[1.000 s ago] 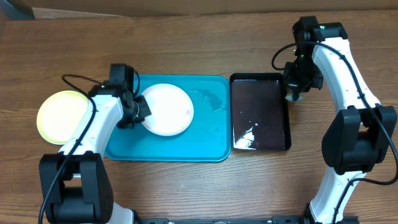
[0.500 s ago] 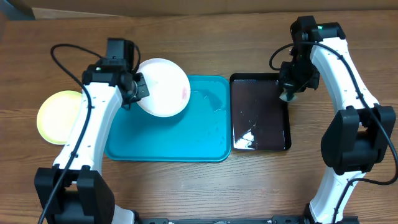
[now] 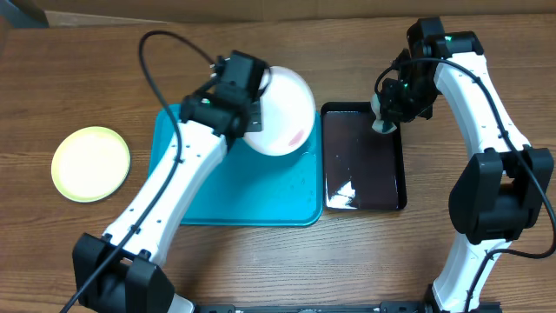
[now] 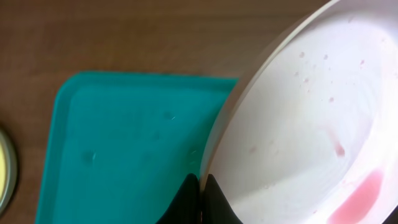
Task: Clean dirty plates on tray and stack at the side
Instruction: 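Lift the white plate with the left gripper and tilt it up, then carry the white plate left and stack it on the yellow plate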
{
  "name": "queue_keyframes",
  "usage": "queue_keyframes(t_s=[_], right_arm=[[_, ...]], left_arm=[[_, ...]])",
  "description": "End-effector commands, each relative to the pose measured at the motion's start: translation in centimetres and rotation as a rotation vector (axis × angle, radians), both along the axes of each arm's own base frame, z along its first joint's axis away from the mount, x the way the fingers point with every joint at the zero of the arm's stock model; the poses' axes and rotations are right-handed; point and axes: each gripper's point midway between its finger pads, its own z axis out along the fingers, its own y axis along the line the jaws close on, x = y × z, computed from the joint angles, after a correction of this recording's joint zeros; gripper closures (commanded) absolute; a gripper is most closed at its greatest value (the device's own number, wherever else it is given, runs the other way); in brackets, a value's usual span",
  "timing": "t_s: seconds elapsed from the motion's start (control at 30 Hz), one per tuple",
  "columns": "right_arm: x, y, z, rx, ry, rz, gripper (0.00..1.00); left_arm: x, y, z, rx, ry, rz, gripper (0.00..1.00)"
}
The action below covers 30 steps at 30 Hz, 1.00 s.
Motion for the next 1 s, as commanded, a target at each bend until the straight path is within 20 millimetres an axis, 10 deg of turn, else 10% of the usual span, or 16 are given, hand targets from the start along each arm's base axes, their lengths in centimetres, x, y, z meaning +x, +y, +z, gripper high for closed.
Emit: queue_keyframes(t_s=[0.0, 0.47, 0.97], right_arm=[[0.7, -1.1, 0.3, 0.022, -0.022, -0.035, 0.96], [1.7, -7.4, 0.3, 0.020, -0.046, -0.189, 0.96], [1.5, -8.0, 0.3, 0.020, -0.040, -0.201, 0.96]], left_arm=[[0.5, -2.8, 4.9, 0.010, -0.150, -0.043, 0.96], [-2.1, -11.5, 9.3, 0.234, -0.426, -0.192, 0.96], [-5.7, -15.7, 16.4, 0.578, -0.688, -0.279, 0.96]])
